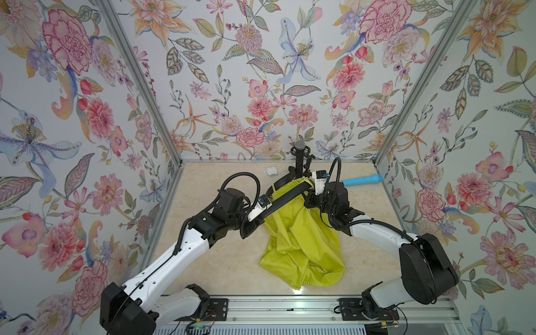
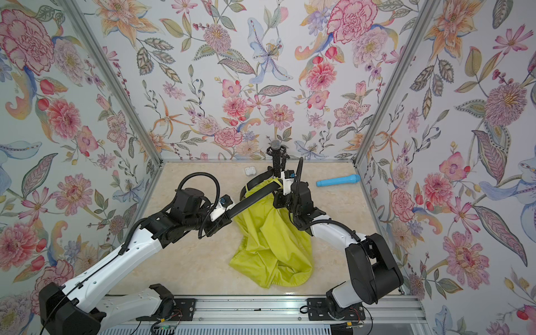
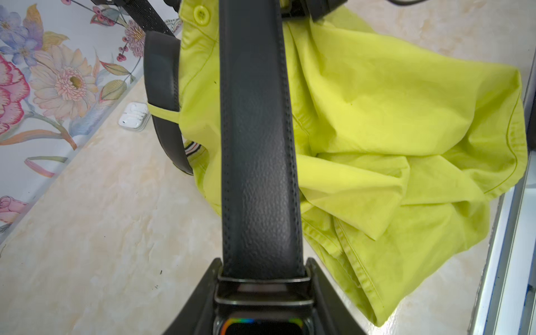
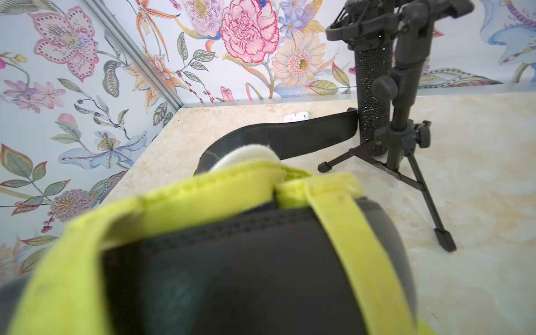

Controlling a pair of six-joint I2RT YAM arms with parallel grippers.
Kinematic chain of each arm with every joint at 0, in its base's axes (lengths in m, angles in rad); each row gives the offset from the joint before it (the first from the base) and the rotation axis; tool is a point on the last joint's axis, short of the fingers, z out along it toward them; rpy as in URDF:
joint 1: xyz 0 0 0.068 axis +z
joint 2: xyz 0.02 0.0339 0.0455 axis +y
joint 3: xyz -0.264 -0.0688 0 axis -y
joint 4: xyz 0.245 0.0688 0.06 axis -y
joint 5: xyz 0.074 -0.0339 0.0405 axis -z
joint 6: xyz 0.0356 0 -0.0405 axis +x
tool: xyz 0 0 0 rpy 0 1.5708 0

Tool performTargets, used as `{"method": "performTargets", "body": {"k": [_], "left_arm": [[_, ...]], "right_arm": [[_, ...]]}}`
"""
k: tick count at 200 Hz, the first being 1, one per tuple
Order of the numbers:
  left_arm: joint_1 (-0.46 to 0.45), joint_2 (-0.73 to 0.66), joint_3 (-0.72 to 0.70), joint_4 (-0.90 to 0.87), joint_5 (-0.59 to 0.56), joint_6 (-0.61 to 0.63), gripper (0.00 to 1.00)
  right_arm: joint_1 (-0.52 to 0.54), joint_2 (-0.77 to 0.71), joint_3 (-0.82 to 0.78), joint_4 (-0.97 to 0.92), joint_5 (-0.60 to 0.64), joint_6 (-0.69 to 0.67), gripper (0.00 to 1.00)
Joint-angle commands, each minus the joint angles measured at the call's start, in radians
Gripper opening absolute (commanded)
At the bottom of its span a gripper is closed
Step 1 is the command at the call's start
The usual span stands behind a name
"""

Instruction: Remove the belt from the trousers

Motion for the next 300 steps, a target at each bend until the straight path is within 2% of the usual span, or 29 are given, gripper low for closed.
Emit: {"method": "performTargets", "body": {"k": [1, 25, 45, 75, 93, 122, 159, 223, 254, 300], "left_arm": [[-0.002, -0.057, -0.061, 0.157, -0.031, 0.036, 0.33], [-0.002, -0.041, -0.048, 0.234, -0.006, 0.015, 0.43], [-0.002, -0.013, -0.006, 0.260, 0.007, 0.006, 0.56], [-0.004, 0.025, 0.051, 0.317, 0.031, -0.018, 0.69], [-0.014, 0.069, 0.093, 0.380, 0.044, -0.040, 0.73], [-0.042, 0.205, 0.202, 0.432, 0.028, -0.054, 0.73], [-0.058, 0.372, 0.332, 0.401, 0.063, -0.058, 0.72], [-0.091, 0.410, 0.331, 0.395, 0.117, -0.080, 0.73], [-0.096, 0.442, 0.330, 0.442, 0.162, -0.104, 0.59], [-0.135, 0.584, 0.466, 0.353, 0.186, -0.102, 0.51]], "right_arm": [[0.007, -0.055, 0.029, 0.077, -0.078, -0.058, 0.08], [0.047, -0.082, 0.055, 0.020, -0.077, -0.118, 0.07], [0.063, -0.091, 0.077, -0.018, -0.075, -0.126, 0.07], [0.081, -0.089, 0.106, -0.057, -0.077, -0.126, 0.07], [0.096, -0.081, 0.125, -0.074, -0.080, -0.126, 0.06], [0.113, -0.063, 0.153, -0.097, -0.078, -0.125, 0.06], [0.114, -0.054, 0.182, -0.139, -0.057, -0.113, 0.06], [0.063, -0.050, 0.188, -0.175, 0.048, -0.082, 0.05], [0.059, -0.050, 0.198, -0.168, 0.033, -0.081, 0.05], [0.058, -0.064, 0.197, -0.176, 0.042, -0.081, 0.05]]}}
